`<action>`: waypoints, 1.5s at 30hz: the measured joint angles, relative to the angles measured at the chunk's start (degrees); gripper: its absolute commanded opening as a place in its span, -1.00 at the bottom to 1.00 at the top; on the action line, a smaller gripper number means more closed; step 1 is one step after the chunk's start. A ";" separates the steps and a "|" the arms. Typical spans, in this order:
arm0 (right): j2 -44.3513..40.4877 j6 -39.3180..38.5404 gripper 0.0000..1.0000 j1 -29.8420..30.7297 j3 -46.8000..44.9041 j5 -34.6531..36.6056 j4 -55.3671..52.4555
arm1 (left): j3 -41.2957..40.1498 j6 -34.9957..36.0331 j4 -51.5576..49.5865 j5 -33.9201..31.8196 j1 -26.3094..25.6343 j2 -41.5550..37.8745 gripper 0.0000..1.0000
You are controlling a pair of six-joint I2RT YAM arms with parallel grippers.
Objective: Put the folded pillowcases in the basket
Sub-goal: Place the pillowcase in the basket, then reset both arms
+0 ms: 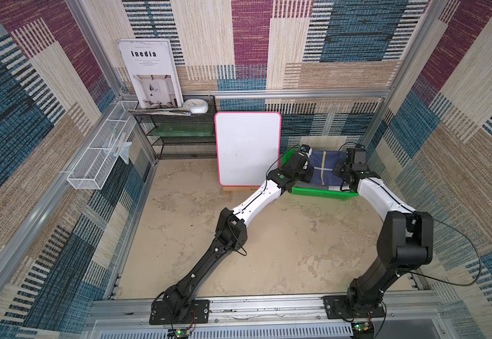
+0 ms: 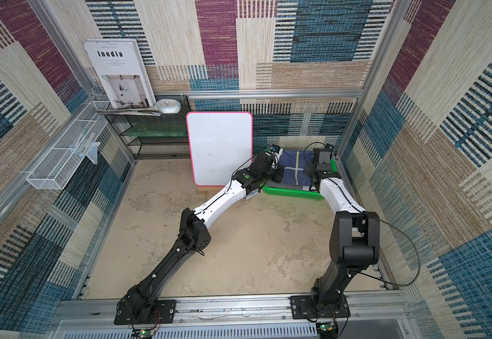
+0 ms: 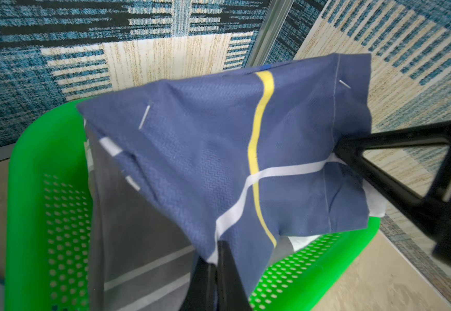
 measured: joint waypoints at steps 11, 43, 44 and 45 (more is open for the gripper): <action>8.00 0.00 -1.00 -1.60 5.05 -1.20 1.01 | 0.70 1.40 8.17 0.46 1.79 4.04 -0.99; -19.50 1.46 0.45 -1.66 -8.81 -9.14 2.64 | -28.35 5.46 3.21 -5.46 -2.54 -26.25 0.75; -21.51 1.49 0.47 -1.62 -10.05 -9.53 2.97 | -33.51 5.99 4.22 -6.14 -2.95 -29.66 0.80; -23.58 1.46 0.50 -1.55 -11.37 -10.25 3.23 | -39.54 6.49 6.29 -6.86 -3.41 -33.66 0.89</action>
